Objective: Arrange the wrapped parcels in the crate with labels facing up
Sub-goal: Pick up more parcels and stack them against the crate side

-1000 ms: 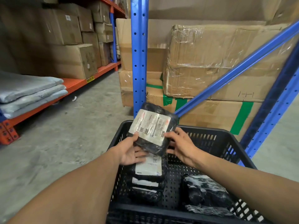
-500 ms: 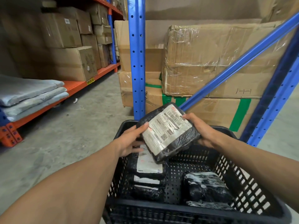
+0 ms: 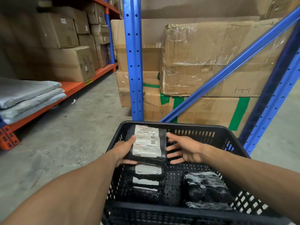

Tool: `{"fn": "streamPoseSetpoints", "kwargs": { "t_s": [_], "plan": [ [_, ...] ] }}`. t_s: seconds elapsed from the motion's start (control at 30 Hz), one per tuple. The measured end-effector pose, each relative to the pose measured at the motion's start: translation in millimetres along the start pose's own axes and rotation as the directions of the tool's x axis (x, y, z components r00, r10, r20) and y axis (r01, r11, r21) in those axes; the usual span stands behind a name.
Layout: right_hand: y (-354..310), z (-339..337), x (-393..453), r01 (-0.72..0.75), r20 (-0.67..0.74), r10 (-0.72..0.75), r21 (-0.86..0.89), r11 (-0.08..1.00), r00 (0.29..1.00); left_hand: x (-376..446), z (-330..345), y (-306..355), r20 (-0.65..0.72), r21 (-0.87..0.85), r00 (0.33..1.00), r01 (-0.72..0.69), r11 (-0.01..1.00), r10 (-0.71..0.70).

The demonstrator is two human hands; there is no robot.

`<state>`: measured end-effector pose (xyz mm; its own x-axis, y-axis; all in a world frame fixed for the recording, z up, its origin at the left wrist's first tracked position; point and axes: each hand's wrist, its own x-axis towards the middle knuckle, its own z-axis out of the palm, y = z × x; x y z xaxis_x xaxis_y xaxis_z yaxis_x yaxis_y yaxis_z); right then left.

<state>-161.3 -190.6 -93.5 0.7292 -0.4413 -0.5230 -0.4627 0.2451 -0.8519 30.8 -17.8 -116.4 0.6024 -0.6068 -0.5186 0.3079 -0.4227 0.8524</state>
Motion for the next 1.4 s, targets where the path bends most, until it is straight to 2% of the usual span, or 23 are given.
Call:
{"fn": "streamPoseSetpoints", "kwargs": {
  "t_s": [0.07,0.13,0.2,0.23,0.3,0.4,0.47,0.57,0.67,0.73,0.77,0.8,0.87,0.93,0.97,1.03,1.17,1.2,1.3,1.4],
  "plan": [
    [3.2,10.6,3.5,0.06,0.06,-0.053,-0.124,0.991,0.997,2.2,3.1,-0.4,-0.037,0.027,0.999,0.011,1.0,-0.01],
    [6.2,20.6,9.0,0.096,0.056,-0.087,-0.172,0.98,0.995,3.1,8.9,0.2,-0.086,0.118,0.995,0.07,0.991,-0.06],
    [12.4,25.3,14.6,0.14,-0.006,-0.144,-0.185,0.973,0.99,0.7,15.7,-0.4,-0.157,0.318,0.978,0.182,0.93,-0.138],
    [16.5,25.0,17.5,0.161,-0.042,-0.174,-0.217,0.963,0.984,1.2,17.9,-3.0,-0.207,0.458,0.968,0.226,0.86,-0.144],
    [23.1,23.9,22.2,0.197,-0.065,-0.227,-0.313,0.929,0.972,4.7,21.4,-7.4,-0.284,0.658,0.958,0.232,0.716,-0.05],
    [25.1,25.3,23.1,0.217,-0.046,-0.254,-0.391,0.894,0.966,7.2,24.9,-5.1,-0.322,0.73,0.945,0.213,0.649,0.052],
    [24.9,23.1,21.1,0.223,-0.005,-0.242,-0.377,0.899,0.97,3.4,25.5,-1.9,-0.345,0.78,0.934,0.231,0.581,0.092],
    [27.0,6.5,16.5,0.204,0.004,-0.223,-0.415,0.887,0.975,-2.5,36.5,5.3,-0.396,0.891,0.851,0.265,0.369,0.345],
    [32.8,-18.2,9.9,0.163,-0.024,-0.216,-0.575,0.802,0.976,-13.8,65.7,24.6,-0.321,0.928,0.792,0.154,0.34,0.519],
    [40.8,-33.9,3.0,0.108,-0.017,-0.168,-0.702,0.704,0.986,-13.6,87.8,36.1,-0.19,0.944,0.799,-0.011,0.33,0.57],
    [44.6,-42.0,-2.0,0.061,-0.022,-0.13,-0.797,0.601,0.991,-12.3,99.0,40.3,-0.115,0.934,0.823,-0.102,0.342,0.557],
    [48.1,-49.9,-9.1,0.007,-0.035,-0.079,-0.881,0.473,0.996,-11.4,110.0,42.0,-0.037,0.897,0.862,-0.195,0.396,0.506],
    [57.3,-63.7,-22.0,-0.073,-0.057,0.067,-0.961,0.267,0.996,-6.5,132.6,38.5,0.15,0.743,0.934,-0.322,0.586,0.324],
    [70.1,-76.9,-30.7,-0.076,-0.041,0.214,-0.984,0.159,0.976,-2.6,154.4,29.9,0.312,0.65,0.947,-0.27,0.711,0.075],
    [77.5,-81.8,-33.3,-0.07,-0.041,0.242,-0.991,0.115,0.969,-0.9,163.2,24.1,0.355,0.663,0.933,-0.211,0.718,-0.054],
    [92.9,-88.8,-35.4,-0.061,-0.052,0.22,-0.998,0.034,0.974,3.1,176.5,8.0,0.368,0.731,0.898,-0.119,0.672,-0.241],
    [114.7,-97.2,-23.0,-0.059,-0.066,0.124,-0.996,-0.06,0.99,16.4,190.3,-34.4,0.248,0.829,0.854,0.058,0.557,-0.458],
    [116.3,-97.4,-18.2,-0.049,-0.059,0.145,-0.996,-0.073,0.988,19.2,193.3,-42.4,0.241,0.821,0.834,0.098,0.563,-0.497],
    [113.4,-93.2,-7.6,0.013,-0.019,0.207,-0.988,-0.152,0.978,24.8,204.5,-49.6,0.335,0.694,0.744,0.22,0.685,-0.578],
    [113.2,-91.8,-3.7,0.039,0.013,0.146,-0.983,-0.182,0.989,28.8,205.7,-53.3,0.339,0.652,0.734,0.267,0.709,-0.588]
  ]
}}
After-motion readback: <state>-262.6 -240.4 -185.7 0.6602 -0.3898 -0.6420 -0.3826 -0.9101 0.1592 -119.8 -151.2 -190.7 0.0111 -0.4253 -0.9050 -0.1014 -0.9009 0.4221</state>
